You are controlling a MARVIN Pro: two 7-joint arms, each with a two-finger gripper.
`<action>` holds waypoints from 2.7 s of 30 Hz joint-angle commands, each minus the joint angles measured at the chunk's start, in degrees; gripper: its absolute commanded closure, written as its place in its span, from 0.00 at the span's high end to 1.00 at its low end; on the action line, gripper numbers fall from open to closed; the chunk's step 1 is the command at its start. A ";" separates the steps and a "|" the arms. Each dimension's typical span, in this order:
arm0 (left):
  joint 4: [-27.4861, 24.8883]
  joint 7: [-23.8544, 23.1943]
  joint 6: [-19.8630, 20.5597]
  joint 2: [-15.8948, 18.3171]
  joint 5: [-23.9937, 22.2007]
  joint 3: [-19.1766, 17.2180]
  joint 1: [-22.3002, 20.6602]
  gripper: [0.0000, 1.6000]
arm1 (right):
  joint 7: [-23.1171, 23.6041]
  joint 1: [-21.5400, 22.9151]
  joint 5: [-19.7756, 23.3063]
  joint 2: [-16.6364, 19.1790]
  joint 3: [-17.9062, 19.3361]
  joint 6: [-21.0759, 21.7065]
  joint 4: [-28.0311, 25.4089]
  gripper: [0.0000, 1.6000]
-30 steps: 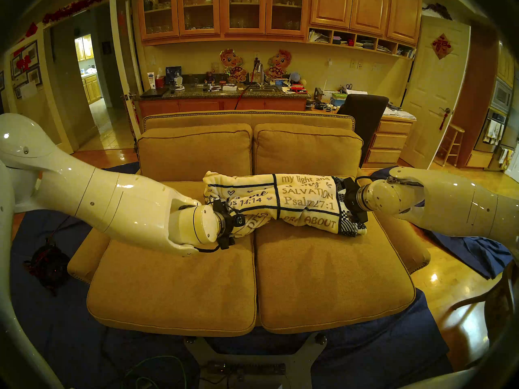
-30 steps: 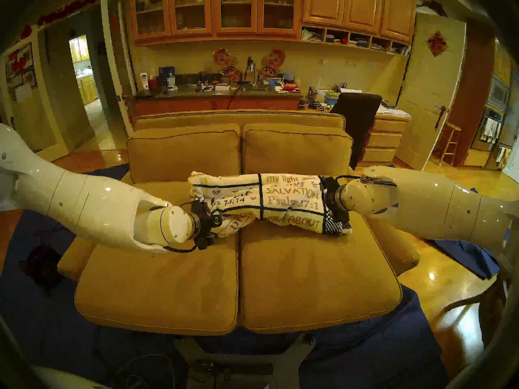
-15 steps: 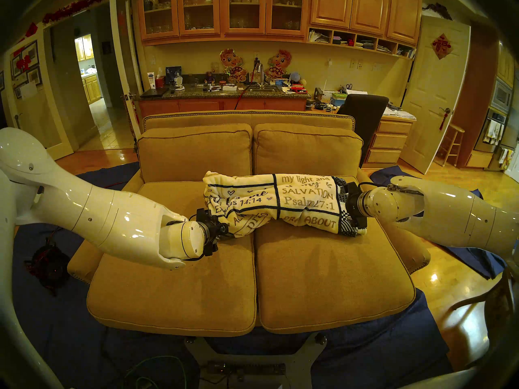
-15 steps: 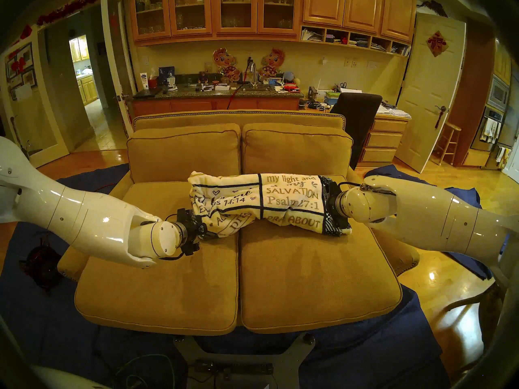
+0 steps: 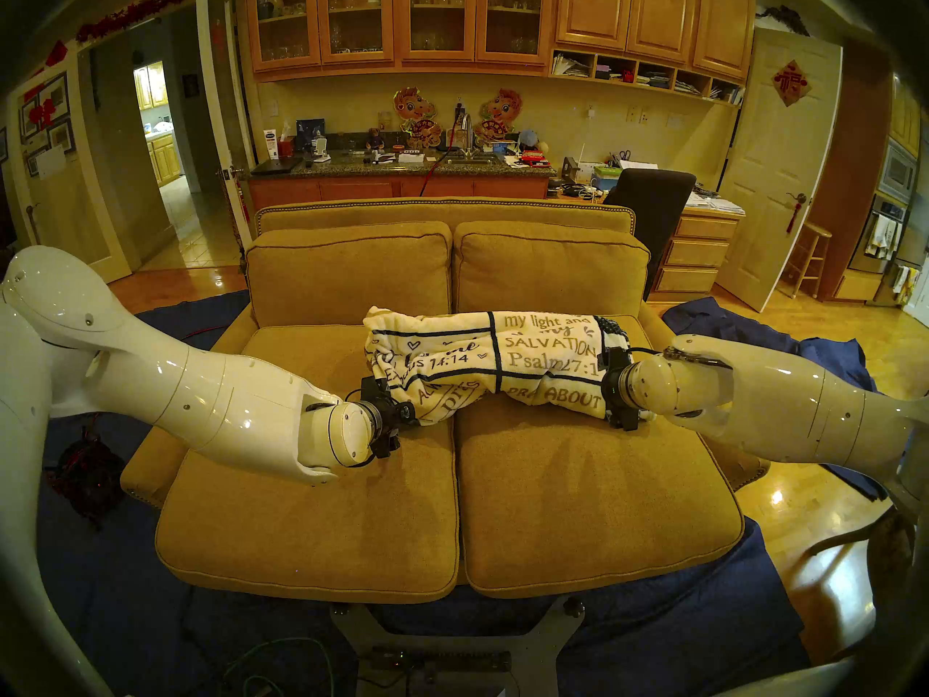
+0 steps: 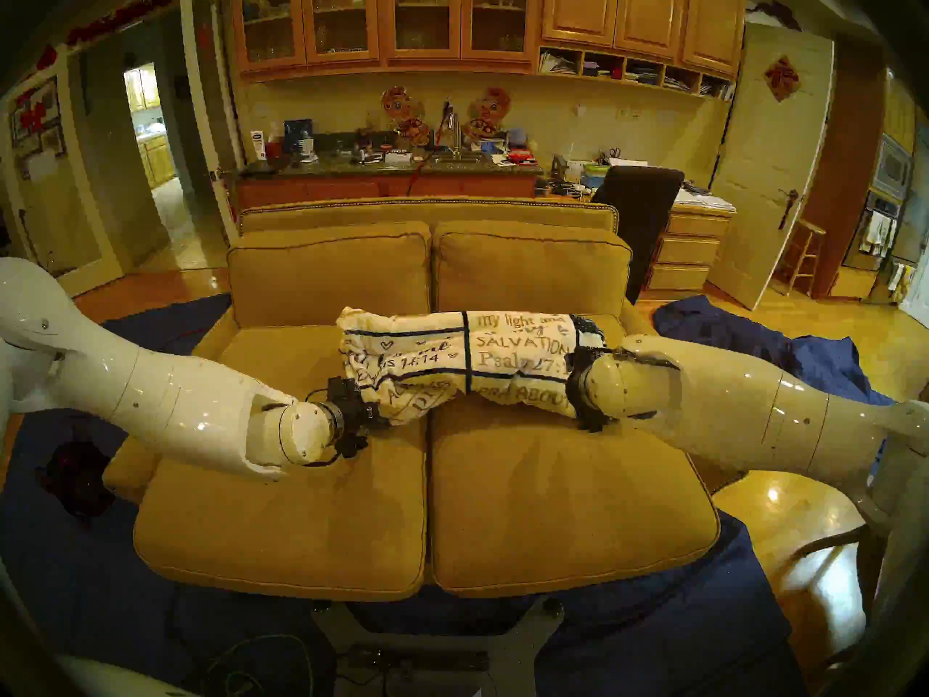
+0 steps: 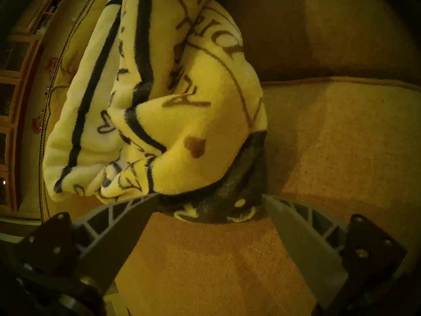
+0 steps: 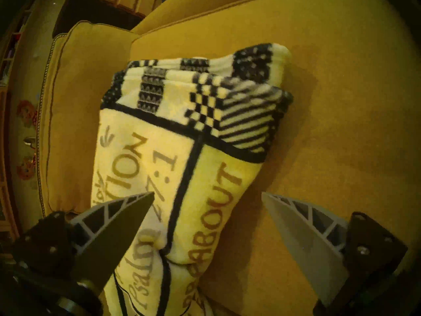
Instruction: Fold the blanket in half twice
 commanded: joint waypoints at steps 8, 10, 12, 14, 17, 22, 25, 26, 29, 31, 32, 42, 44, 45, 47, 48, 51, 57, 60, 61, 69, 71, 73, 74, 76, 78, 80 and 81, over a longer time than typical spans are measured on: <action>6.35 -0.17 2.70 -2.61 1.22 1.82 1.99 1.00 | 8.92 -9.29 -0.10 -0.19 7.73 -4.94 -3.31 1.00; 6.90 0.13 2.33 -2.52 1.51 1.72 1.98 1.00 | 8.56 -9.97 -0.10 -0.02 8.70 -5.42 -4.05 1.00; 7.11 0.36 3.00 -2.84 1.71 1.89 1.85 1.00 | 7.52 -9.72 -0.10 -0.09 8.57 -5.99 -4.20 1.00; 7.47 0.31 3.61 -3.33 1.86 1.79 1.47 1.00 | 7.05 -9.77 -0.10 -0.40 7.95 -6.64 -3.81 1.00; 7.83 0.44 5.09 -4.14 2.15 2.05 0.94 1.00 | 7.94 -10.65 -0.10 -1.26 7.67 -6.76 -2.58 1.00; 7.43 -0.22 6.80 -4.41 2.26 2.23 -0.75 1.00 | 9.43 -11.99 -0.10 -2.60 8.38 -7.72 -1.85 1.00; 7.16 -0.33 7.30 -4.46 2.32 2.30 -1.22 1.00 | 10.65 -12.71 -0.10 -3.35 8.92 -8.48 -1.65 1.00; 7.11 -0.25 7.52 -4.50 2.29 2.28 -1.28 1.00 | 11.13 -13.03 -0.10 -3.68 9.14 -8.77 -1.53 1.00; 7.47 0.67 7.95 -4.73 2.10 1.94 -0.84 1.00 | 13.77 -14.45 -0.10 -5.59 9.73 -9.74 0.09 1.00; 8.18 0.98 8.35 -5.06 1.86 1.68 -0.20 1.00 | 15.66 -15.90 -0.10 -6.61 10.56 -10.28 1.00 1.00; 8.18 0.98 8.35 -5.06 1.86 1.68 -0.20 1.00 | 15.66 -15.90 -0.10 -6.61 10.56 -10.28 1.00 1.00; 10.50 4.56 8.52 -5.59 1.34 0.41 3.07 1.00 | 21.65 -19.67 -0.10 -11.26 12.55 -10.37 6.60 1.00; 9.96 4.84 8.72 -5.32 1.33 0.33 2.73 1.00 | 22.50 -19.82 -0.10 -12.09 12.59 -10.38 7.67 1.00; 9.62 5.25 9.09 -5.19 1.32 0.33 2.56 1.00 | 23.31 -20.05 -0.10 -12.67 12.92 -10.47 8.30 1.00; 8.26 7.16 10.29 -4.65 1.14 0.11 2.09 1.00 | 24.32 -19.91 -0.10 -14.35 13.64 -10.58 10.13 1.00; 7.52 8.04 10.61 -4.33 1.09 -0.01 1.90 1.00 | 25.12 -19.92 -0.10 -14.91 13.80 -10.60 10.72 1.00; 4.63 10.18 11.29 -2.96 0.90 -0.36 1.05 1.00 | 25.90 -19.84 -0.10 -15.92 14.41 -10.66 11.58 1.00; -1.21 15.45 14.39 -0.43 0.44 -0.49 -0.21 1.00 | 28.49 -19.94 -0.60 -17.06 15.41 -10.73 12.70 1.00; -5.41 19.92 17.16 1.70 -0.38 -0.98 -0.92 1.00 | 28.98 -19.66 -0.78 -17.85 15.46 -10.65 13.86 1.00; -5.93 20.42 17.66 2.31 -0.35 -1.50 -0.78 1.00 | 29.13 -19.54 -1.22 -17.90 15.07 -10.48 14.23 1.00; -9.89 27.55 20.56 4.60 -1.45 -3.22 0.37 1.00 | 29.33 -20.69 -2.71 -14.13 12.86 -8.54 13.37 0.00; -10.47 29.46 20.74 4.48 -2.27 -3.37 0.42 1.00 | 29.32 -20.81 -2.51 -12.45 12.85 -7.79 12.64 0.00; -10.85 30.07 20.96 4.48 -2.48 -3.59 0.34 1.00 | 28.99 -20.91 -2.55 -10.13 12.91 -7.23 11.11 0.00; -11.06 30.21 21.05 4.47 -2.58 -3.65 0.27 1.00 | 28.99 -20.95 -2.96 -9.42 12.96 -7.06 10.88 0.00; -11.36 30.37 21.08 4.36 -2.63 -3.72 0.22 1.00 | 29.00 -21.38 -3.84 -9.48 14.05 -7.87 11.95 0.00; -11.51 30.49 21.26 4.25 -2.78 -3.78 0.26 1.00 | 28.77 -21.18 -3.91 -7.13 13.94 -7.55 11.05 0.00; -11.59 30.57 21.43 4.16 -2.92 -3.84 0.30 1.00 | 28.99 -21.19 -4.29 -5.51 14.18 -7.36 11.31 0.00; -11.61 30.52 21.51 4.09 -2.97 -3.86 0.29 1.00 | 28.93 -21.26 -4.33 -5.92 14.87 -7.69 12.61 0.00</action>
